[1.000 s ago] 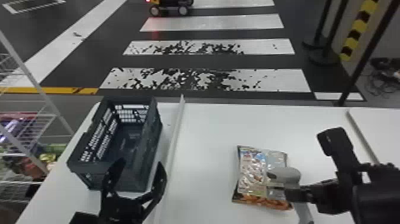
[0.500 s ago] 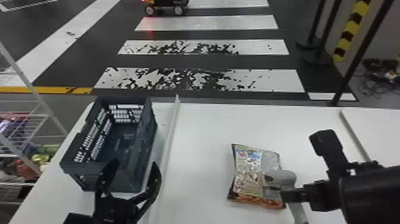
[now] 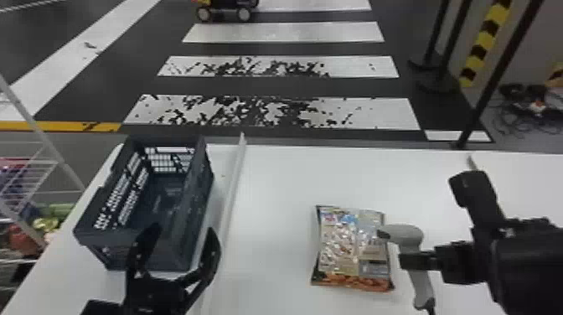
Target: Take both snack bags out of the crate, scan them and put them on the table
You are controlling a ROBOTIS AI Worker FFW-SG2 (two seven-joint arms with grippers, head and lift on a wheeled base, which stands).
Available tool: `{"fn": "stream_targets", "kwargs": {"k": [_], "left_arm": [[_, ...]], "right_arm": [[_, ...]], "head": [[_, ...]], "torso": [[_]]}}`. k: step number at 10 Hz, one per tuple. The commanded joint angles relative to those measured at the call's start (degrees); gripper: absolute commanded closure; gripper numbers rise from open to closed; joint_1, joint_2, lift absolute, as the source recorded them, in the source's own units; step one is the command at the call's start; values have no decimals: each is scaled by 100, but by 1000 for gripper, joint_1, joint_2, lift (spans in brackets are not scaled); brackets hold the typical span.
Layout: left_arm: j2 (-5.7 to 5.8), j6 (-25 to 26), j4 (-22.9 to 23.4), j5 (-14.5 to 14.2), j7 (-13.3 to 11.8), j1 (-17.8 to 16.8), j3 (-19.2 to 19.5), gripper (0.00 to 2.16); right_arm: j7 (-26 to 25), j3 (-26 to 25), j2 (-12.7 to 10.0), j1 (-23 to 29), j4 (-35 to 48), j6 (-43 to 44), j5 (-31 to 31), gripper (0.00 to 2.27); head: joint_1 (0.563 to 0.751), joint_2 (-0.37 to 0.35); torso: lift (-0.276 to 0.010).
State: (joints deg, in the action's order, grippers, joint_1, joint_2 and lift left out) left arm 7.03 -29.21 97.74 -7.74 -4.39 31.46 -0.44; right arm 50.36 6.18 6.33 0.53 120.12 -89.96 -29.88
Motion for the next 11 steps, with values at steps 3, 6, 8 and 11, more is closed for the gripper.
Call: {"fn": "stream_targets", "kwargs": {"k": [3, 6, 8, 11], "left_arm": [[0, 17, -9, 0, 0, -17, 0, 83], [0, 17, -9, 0, 0, -17, -18, 83], [0, 17, -18, 0, 0, -17, -27, 83], [0, 17, -18, 9, 0, -26, -44, 83]], "right_arm": [[9, -627, 26, 0, 20, -12, 9, 2253], [-79, -1004, 141, 9, -217, -12, -132, 2253], [-246, -1066, 185, 62, -525, -12, -299, 2253], [-510, -1092, 167, 18, -929, -12, -194, 2253]], "head": [[695, 32], [695, -40], [695, -80], [695, -125]], "torso": [[-91], [-91], [-91], [-91]]}}
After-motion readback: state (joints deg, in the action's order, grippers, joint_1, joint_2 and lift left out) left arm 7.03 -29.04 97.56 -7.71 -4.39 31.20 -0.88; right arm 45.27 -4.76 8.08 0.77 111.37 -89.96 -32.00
